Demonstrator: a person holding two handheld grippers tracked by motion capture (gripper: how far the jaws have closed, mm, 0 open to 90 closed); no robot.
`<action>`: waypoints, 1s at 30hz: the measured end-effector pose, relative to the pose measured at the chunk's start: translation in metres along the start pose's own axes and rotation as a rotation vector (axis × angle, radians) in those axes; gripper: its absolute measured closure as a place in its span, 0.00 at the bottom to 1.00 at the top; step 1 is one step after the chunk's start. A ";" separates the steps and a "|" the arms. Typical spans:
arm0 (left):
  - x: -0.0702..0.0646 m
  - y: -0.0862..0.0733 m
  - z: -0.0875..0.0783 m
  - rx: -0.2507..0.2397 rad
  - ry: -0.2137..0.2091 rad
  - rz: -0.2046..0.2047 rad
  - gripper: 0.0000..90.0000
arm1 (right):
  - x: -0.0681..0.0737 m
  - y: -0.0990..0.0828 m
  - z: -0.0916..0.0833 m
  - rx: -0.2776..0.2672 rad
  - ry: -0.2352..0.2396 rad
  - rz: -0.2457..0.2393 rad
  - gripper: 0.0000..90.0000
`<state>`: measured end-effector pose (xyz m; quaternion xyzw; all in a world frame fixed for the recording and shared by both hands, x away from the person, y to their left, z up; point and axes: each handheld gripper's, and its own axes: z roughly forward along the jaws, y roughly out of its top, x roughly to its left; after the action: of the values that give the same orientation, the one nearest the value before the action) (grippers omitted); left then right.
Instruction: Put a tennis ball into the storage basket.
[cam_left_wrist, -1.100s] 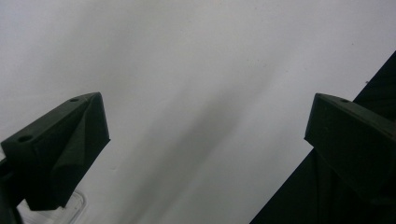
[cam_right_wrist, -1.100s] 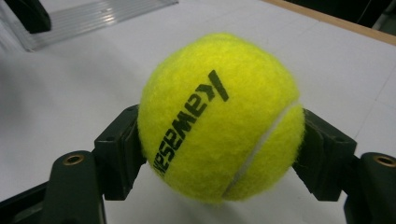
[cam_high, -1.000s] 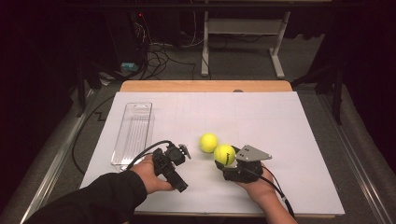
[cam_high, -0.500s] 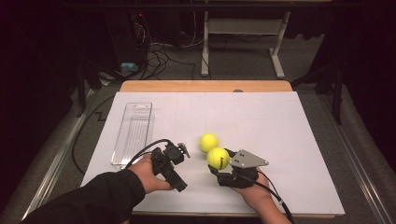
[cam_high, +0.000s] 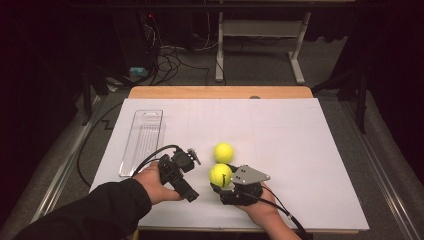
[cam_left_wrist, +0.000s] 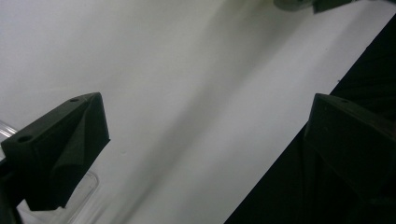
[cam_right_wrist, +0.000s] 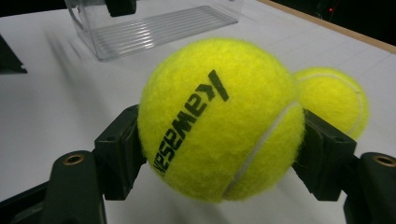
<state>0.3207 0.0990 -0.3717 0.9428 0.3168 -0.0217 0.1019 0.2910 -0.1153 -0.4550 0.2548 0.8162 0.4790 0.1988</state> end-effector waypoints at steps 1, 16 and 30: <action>0.000 0.000 0.000 0.000 0.000 0.000 0.01 | 0.000 0.000 0.000 0.000 0.000 0.000 0.31; -0.003 0.014 -0.016 -0.023 -0.009 0.005 0.01 | 0.015 0.001 0.014 -0.022 0.056 -0.008 0.31; -0.011 0.034 -0.005 0.004 -0.027 0.018 0.01 | 0.026 -0.003 0.015 -0.029 0.078 -0.015 0.31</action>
<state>0.3323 0.0672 -0.3596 0.9454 0.3067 -0.0343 0.1044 0.2781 -0.0902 -0.4662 0.2267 0.8182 0.4988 0.1743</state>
